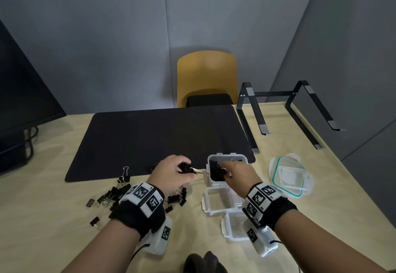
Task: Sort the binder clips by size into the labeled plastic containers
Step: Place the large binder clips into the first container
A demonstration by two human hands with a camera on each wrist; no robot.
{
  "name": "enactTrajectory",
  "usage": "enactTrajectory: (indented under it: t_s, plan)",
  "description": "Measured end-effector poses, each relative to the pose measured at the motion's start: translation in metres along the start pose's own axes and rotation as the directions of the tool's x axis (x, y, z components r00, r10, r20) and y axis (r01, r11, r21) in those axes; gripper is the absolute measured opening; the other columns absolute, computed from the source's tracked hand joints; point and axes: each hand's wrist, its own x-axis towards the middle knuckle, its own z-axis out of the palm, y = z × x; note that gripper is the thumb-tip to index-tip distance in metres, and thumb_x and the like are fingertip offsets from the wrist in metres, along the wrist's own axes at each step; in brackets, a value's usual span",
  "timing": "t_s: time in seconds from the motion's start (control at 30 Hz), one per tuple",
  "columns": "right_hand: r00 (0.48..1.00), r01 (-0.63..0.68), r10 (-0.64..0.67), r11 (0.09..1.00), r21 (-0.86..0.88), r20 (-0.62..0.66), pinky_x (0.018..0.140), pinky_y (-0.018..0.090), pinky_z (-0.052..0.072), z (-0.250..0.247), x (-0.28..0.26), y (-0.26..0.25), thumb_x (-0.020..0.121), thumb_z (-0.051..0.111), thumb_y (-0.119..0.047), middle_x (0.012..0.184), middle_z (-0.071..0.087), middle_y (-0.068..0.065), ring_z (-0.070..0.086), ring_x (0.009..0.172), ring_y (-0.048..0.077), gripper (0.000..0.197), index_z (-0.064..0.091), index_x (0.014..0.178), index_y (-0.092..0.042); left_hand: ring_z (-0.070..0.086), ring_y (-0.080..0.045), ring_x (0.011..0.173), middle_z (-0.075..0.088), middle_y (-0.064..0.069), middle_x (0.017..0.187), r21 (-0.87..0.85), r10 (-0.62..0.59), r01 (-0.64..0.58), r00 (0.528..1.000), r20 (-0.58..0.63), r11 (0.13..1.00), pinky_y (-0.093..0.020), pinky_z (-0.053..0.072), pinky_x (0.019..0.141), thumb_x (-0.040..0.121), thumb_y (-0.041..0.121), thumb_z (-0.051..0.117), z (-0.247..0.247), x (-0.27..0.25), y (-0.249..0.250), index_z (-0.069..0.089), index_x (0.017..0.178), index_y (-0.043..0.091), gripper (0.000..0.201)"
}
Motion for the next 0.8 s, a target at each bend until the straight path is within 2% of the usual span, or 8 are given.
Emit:
enactTrajectory:
  t_s: [0.2,0.37,0.43,0.5,0.57,0.63,0.73,0.8]
  plan:
    - [0.995,-0.032,0.038,0.998,-0.061,0.093,0.075,0.028,0.044,0.000,0.004,-0.002,0.089,0.043,-0.014,0.099,0.067,0.009,0.062,0.096,0.026,0.026,0.068,0.098,-0.015,0.067,-0.016,0.081,0.056,0.004,0.104,-0.076,0.006,-0.009,0.999,-0.037,0.997,-0.036,0.060,0.068,0.072,0.033,0.077,0.001,0.004,0.004,0.063,0.107,0.028,0.038]
    - [0.982,-0.052,0.066,0.995,-0.083,0.174,0.069,0.025,0.038,-0.001,0.009,-0.004,0.090,0.043,-0.009,0.096,0.065,0.010,0.060,0.093,0.025,0.025,0.067,0.096,-0.010,0.056,-0.009,0.104,0.055,0.011,0.108,-0.044,0.035,-0.040,0.994,-0.108,0.998,-0.034,0.050,0.094,0.074,0.034,0.076,0.006,0.009,0.008,0.062,0.112,0.028,0.041]
    - [0.973,-0.060,0.069,0.997,-0.049,0.219,0.063,0.023,0.036,-0.004,0.010,-0.003,0.090,0.042,-0.008,0.084,0.057,0.008,0.055,0.084,0.024,0.023,0.065,0.090,-0.009,0.053,-0.007,0.107,0.055,0.012,0.112,-0.025,0.052,-0.055,0.992,-0.117,0.998,-0.033,0.047,0.098,0.075,0.035,0.075,0.008,0.011,0.011,0.061,0.115,0.027,0.043]
    - [0.967,-0.062,0.058,0.998,0.008,0.247,0.060,0.022,0.039,-0.009,0.011,0.001,0.090,0.042,-0.006,0.083,0.056,0.007,0.057,0.085,0.025,0.025,0.066,0.092,-0.008,0.052,-0.007,0.109,0.054,0.011,0.115,-0.005,0.068,-0.069,0.992,-0.104,0.998,-0.034,0.046,0.099,0.076,0.034,0.074,0.010,0.015,0.014,0.060,0.118,0.026,0.045]
    - [0.978,-0.077,0.064,0.995,0.061,0.197,0.074,0.026,0.049,-0.014,0.010,0.006,0.090,0.041,-0.005,0.098,0.064,0.010,0.062,0.097,0.026,0.033,0.068,0.107,-0.010,0.051,-0.008,0.111,0.052,0.011,0.118,0.007,0.083,-0.082,0.992,-0.098,0.997,-0.034,0.046,0.100,0.077,0.031,0.073,0.013,0.019,0.017,0.058,0.121,0.025,0.046]
    - [0.991,-0.095,0.085,0.990,0.102,0.100,0.084,0.028,0.051,-0.019,0.008,0.012,0.089,0.040,-0.005,0.111,0.067,0.009,0.063,0.100,0.024,0.039,0.068,0.114,-0.017,0.051,-0.009,0.112,0.051,0.010,0.120,0.015,0.093,-0.092,0.991,-0.100,0.996,-0.033,0.045,0.101,0.078,0.029,0.073,0.016,0.021,0.020,0.057,0.123,0.024,0.048]
    - [0.993,-0.114,0.108,0.983,0.146,0.045,0.088,0.030,0.051,-0.026,0.009,0.020,0.090,0.041,-0.007,0.114,0.068,0.009,0.063,0.102,0.024,0.037,0.069,0.112,-0.017,0.050,-0.011,0.114,0.050,0.009,0.123,0.033,0.101,-0.099,0.991,-0.087,0.995,-0.033,0.045,0.101,0.078,0.027,0.073,0.022,0.025,0.026,0.052,0.128,0.024,0.054]
    - [0.993,-0.118,0.116,0.972,0.204,0.023,0.085,0.023,0.048,-0.029,0.009,0.023,0.092,0.044,-0.010,0.115,0.068,0.006,0.063,0.103,0.021,0.034,0.068,0.114,-0.016,0.050,-0.013,0.117,0.049,0.006,0.127,0.031,0.108,-0.106,0.991,-0.073,0.994,-0.034,0.044,0.103,0.077,0.024,0.073,0.026,0.028,0.029,0.046,0.133,0.025,0.062]
